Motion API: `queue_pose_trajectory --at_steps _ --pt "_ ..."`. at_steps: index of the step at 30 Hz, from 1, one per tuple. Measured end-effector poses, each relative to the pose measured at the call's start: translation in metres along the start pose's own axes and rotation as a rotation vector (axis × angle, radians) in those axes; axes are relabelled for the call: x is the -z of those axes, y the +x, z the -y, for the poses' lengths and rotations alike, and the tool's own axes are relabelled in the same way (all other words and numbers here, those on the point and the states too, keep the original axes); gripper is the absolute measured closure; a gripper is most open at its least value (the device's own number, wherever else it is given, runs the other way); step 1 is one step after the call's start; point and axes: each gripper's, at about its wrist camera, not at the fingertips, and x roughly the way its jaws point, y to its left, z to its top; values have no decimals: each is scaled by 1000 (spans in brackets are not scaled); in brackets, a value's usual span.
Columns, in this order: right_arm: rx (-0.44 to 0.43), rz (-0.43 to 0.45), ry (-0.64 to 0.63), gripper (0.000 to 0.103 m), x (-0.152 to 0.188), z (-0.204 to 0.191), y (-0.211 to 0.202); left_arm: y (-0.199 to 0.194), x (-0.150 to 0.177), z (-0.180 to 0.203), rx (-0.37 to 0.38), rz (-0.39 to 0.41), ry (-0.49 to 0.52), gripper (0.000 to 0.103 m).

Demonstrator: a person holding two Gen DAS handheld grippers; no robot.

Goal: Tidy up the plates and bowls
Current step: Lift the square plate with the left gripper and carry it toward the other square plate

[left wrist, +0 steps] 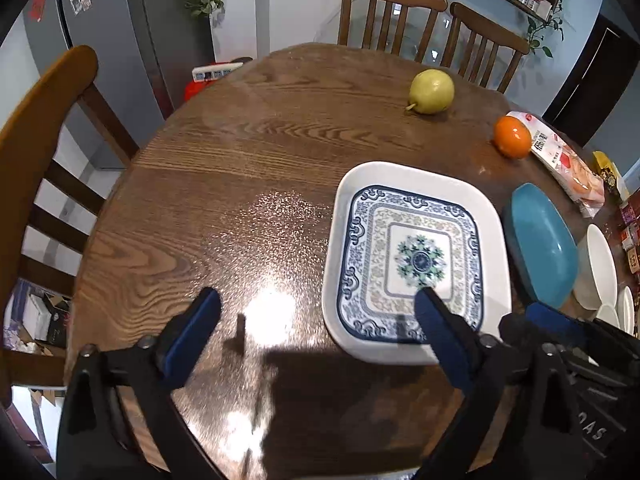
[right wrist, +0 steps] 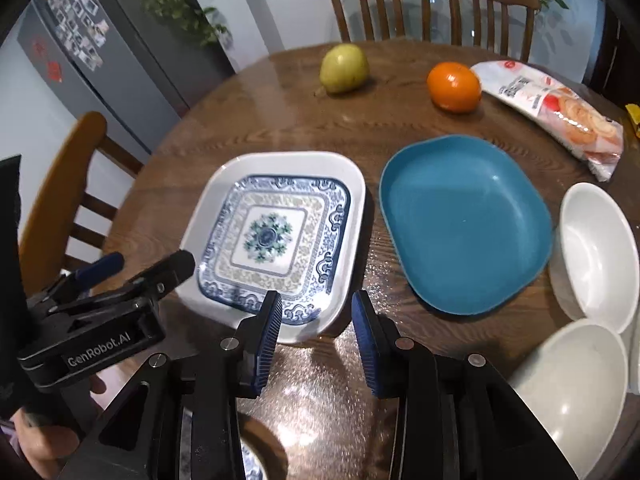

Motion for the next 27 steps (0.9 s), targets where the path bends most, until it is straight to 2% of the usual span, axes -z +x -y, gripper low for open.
queue_pose_trajectory --at_steps 3,7,9,11,13,14,17,19,21,27 --pt "60 -12 -31 66 0 -5 13 13 -2 -3 10 -15 -3 21" --pt "76 -52 -27 66 1 -4 29 23 -4 0 21 -28 13 35" --pt "90 -35 -46 66 0 -7 31 28 -5 1 22 -38 24 43" --pt "103 -30 -68 66 -1 -9 32 27 -6 3 11 -23 46 53" --pt "110 -22 -88 67 -1 -11 32 25 -7 6 38 -14 63 78" --pt "117 -19 -94 67 0 -10 32 24 -7 8 61 -17 70 83" --pt "125 -8 -98 73 -2 -8 33 22 -2 9 57 -12 85 85" --pt "126 -6 -92 86 -2 -5 30 20 -1 5 61 -14 64 86" --pt "119 -10 -90 91 0 -6 28 18 3 4 63 -12 55 86" --pt "133 14 -142 91 6 -20 22 11 11 0 46 3 50 86"
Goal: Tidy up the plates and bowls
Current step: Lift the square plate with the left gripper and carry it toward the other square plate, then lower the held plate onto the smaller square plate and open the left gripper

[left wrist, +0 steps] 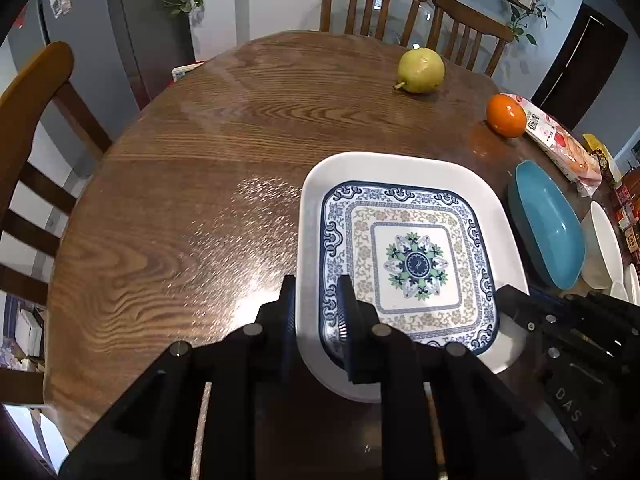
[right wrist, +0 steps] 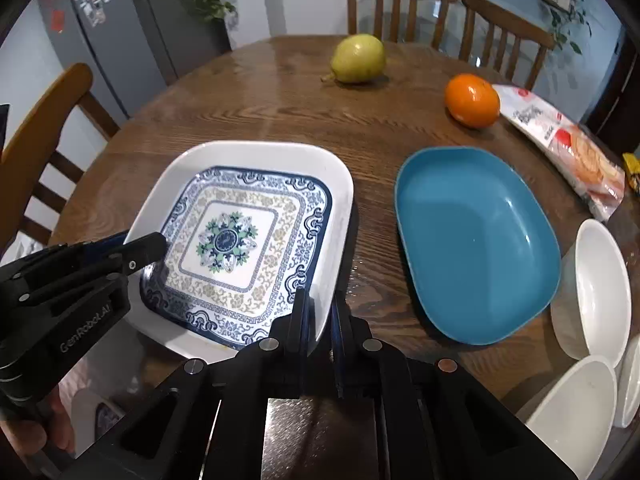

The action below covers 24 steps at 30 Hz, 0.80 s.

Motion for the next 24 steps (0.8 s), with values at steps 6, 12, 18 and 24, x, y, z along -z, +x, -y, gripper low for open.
queue_pose_trajectory --at_steps 6,12,18,24 --pt "-33 31 -11 91 5 -7 -19 -24 5 2 -21 53 -4 87" --pt "-75 83 -20 91 17 -10 -50 -58 17 7 -55 117 -5 87" --pt "-108 134 -18 91 35 -14 -78 -89 36 11 -74 159 -22 86" --pt "-151 162 -36 91 55 -16 -101 -118 60 14 -94 199 -44 86"
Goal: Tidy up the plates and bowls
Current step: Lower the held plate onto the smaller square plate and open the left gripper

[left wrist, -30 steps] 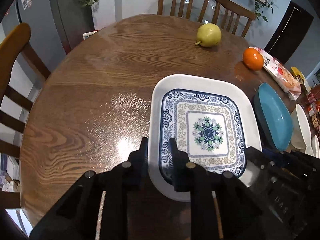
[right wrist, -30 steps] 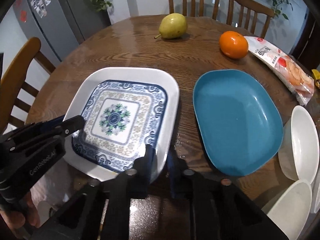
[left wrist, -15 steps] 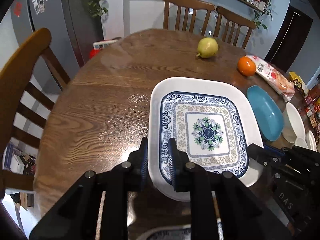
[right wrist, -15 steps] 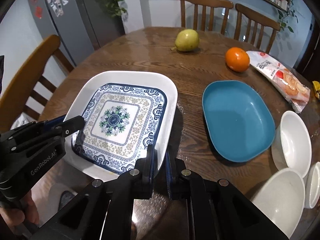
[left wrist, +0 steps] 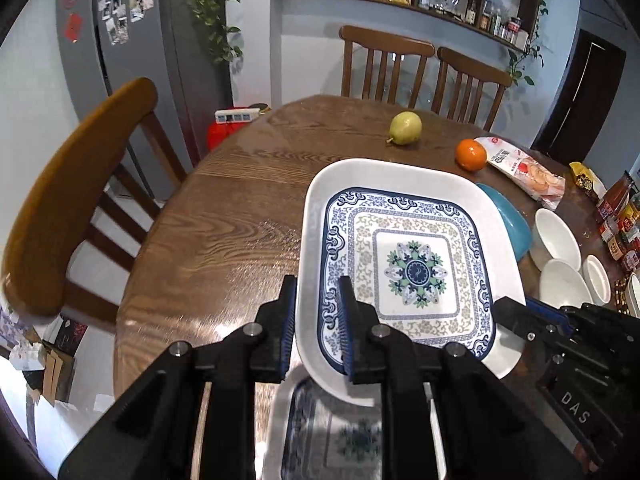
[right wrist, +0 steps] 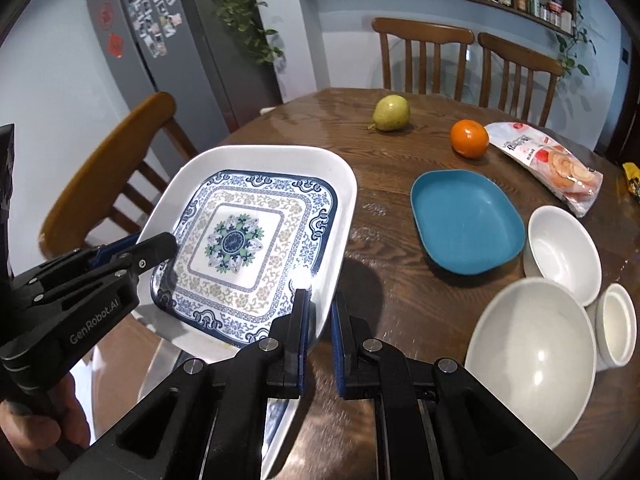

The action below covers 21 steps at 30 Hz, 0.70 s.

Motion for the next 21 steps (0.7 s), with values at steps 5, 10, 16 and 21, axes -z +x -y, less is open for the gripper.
queue_pose_trajectory --at_steps 5,10,16,21 --pt "-36 -7 -17 91 18 -4 -14 -17 14 2 -29 8 -17 86" --pt "-74 -7 -37 91 32 -10 -27 -35 32 2 -76 19 -32 86" --pt "-117 -28 -64 91 51 -20 -34 -47 57 -5 -99 -3 -73 86" --pt "-133 -71 -86 90 68 -28 -29 -44 76 -8 -123 -47 -85 85"
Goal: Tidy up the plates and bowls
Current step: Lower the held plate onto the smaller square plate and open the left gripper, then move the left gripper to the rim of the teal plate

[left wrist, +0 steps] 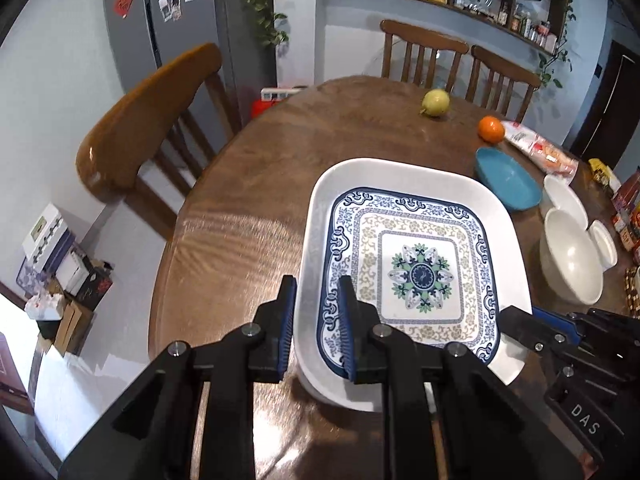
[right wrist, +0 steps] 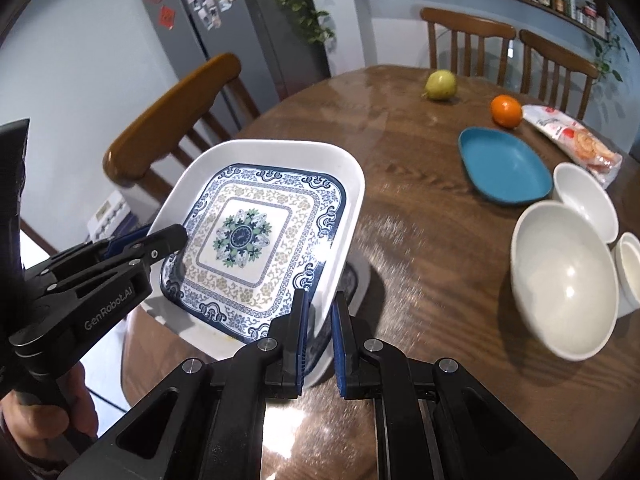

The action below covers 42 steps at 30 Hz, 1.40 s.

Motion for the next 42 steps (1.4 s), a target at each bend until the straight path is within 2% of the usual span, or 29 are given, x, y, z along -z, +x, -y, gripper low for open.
queue_pose_trajectory --at_steps 14,20,32,33,35,37,40,42 --pt "-8 -95 35 90 21 -1 29 34 19 -10 23 -120 3 84" --pt "2 -128 30 87 27 -5 37 41 16 -9 11 -133 46 84" --pt "24 -126 12 83 31 -8 35 44 17 -6 25 -144 71 82" --pt "27 -124 13 83 31 -7 34 43 16 -6 18 -138 74 81" --pt "28 -127 15 82 31 -6 33 41 15 -5 9 -127 78 71" --pt "30 -118 14 82 31 -4 30 38 13 -6 8 -115 74 53" --pt "60 -78 0 80 28 -2 20 31 10 -5 12 -98 66 33" --pt "57 -47 4 74 23 2 12 25 8 -2 24 -91 65 29"
